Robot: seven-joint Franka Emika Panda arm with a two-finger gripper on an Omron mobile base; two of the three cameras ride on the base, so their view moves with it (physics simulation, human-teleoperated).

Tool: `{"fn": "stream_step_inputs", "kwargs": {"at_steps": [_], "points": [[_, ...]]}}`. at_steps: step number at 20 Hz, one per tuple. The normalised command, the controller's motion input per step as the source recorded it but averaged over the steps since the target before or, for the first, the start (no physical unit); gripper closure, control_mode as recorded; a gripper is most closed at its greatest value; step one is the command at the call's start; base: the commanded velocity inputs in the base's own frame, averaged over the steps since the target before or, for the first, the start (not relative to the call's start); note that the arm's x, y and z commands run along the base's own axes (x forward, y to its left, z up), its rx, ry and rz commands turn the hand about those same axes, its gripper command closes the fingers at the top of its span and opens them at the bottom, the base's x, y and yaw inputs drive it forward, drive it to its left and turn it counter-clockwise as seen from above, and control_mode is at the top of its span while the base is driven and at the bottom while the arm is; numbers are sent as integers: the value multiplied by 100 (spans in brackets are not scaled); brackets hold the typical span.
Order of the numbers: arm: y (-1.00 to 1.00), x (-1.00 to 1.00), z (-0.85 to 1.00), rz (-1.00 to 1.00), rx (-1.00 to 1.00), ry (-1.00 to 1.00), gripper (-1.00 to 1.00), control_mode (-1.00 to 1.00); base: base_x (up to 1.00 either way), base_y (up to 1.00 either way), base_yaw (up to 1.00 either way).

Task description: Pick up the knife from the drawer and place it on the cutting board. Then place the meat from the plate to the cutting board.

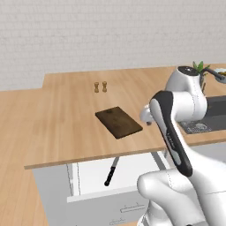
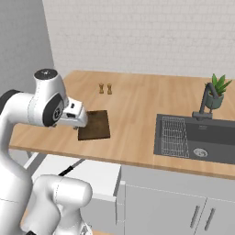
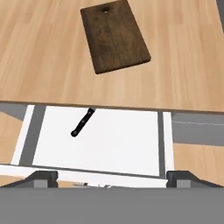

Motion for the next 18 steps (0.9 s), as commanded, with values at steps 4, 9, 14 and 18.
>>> {"fn": "stream_step_inputs", "kwargs": {"at_steps": [4, 9, 14, 18], "points": [[0, -8, -24, -5, -5, -1, -100, -100, 0, 0, 0], [0, -4, -18, -10, -3, -5, -100, -100, 0, 0, 0], [0, -7, -2, -5, 0, -1, -100, 100, -18, 0, 0], [0, 0, 0, 0, 0, 0, -100, 100, -52, 8, 0]]}}
